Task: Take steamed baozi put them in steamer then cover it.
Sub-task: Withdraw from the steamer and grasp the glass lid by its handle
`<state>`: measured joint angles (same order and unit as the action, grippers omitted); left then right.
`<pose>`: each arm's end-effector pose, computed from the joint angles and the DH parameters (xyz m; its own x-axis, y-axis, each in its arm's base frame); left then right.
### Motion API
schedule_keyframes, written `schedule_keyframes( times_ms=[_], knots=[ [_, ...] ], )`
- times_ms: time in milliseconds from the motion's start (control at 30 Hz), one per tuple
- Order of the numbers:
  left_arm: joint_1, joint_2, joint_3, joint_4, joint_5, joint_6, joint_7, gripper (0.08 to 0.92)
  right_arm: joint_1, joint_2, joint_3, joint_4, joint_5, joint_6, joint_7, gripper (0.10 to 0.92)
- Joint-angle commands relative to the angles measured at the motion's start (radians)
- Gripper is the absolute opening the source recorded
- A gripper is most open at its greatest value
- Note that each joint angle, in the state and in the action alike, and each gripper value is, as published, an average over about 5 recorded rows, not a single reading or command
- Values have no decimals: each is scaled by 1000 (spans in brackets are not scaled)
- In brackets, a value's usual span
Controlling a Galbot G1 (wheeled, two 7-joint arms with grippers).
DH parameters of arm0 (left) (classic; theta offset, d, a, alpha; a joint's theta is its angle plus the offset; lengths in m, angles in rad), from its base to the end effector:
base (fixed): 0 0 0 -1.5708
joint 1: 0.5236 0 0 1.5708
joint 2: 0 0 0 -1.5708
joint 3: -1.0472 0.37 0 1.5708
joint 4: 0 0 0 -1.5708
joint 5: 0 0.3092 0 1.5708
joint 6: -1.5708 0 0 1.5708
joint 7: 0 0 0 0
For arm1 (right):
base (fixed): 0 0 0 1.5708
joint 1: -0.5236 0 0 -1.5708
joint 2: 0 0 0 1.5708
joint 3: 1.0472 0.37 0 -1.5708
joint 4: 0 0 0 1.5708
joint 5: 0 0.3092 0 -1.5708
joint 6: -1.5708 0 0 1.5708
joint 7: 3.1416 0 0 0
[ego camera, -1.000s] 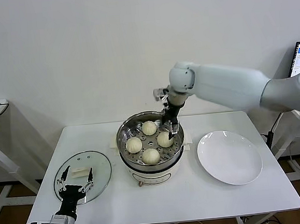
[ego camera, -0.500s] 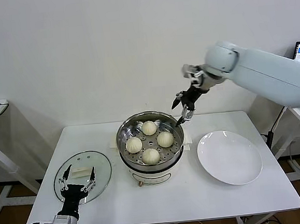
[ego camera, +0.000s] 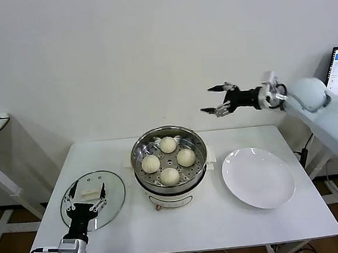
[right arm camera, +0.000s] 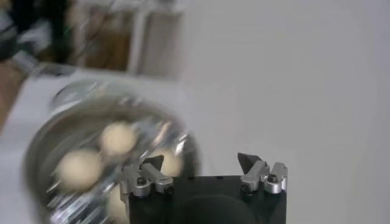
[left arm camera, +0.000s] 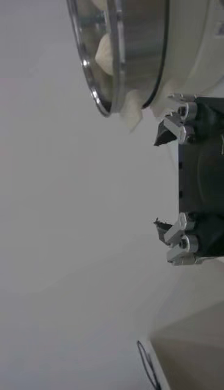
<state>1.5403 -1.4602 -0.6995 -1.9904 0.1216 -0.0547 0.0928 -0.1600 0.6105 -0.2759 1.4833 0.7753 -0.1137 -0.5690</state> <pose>0.1327 0.0760 -0.3404 -0.9995 -0.0094 0.0287 -0.0005 0.9555 0.2950 0.4524 -0.1987 -0.0916 -0.6623 -0.7265 0.1833 -0.7349 0.5822 -0.3479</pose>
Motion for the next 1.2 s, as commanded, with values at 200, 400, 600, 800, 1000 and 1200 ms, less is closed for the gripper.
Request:
schedule_keyframes(
  times_ms=[200,400,600,800,1000,1200],
  knots=[
    [-21,4,8,25,14,-41,-9,823,-1144,294,951,373,-125,338,477,823],
    [-15,7,6,25,17,-60,-8,823,-1342,527,942,460,-236,472,553,823],
    [-1,7,7,37,122,-88,-29,823,-1460,675,897,470,-295,543,568,823],
    [32,37,2,88,532,-221,-137,823,-1474,725,849,470,-311,554,576,823],
    [37,60,-23,202,955,-318,-311,823,-1450,736,806,432,-327,553,577,823],
    [5,65,-62,303,1203,-326,-412,823,-1427,743,785,396,-334,553,574,823]
  ],
)
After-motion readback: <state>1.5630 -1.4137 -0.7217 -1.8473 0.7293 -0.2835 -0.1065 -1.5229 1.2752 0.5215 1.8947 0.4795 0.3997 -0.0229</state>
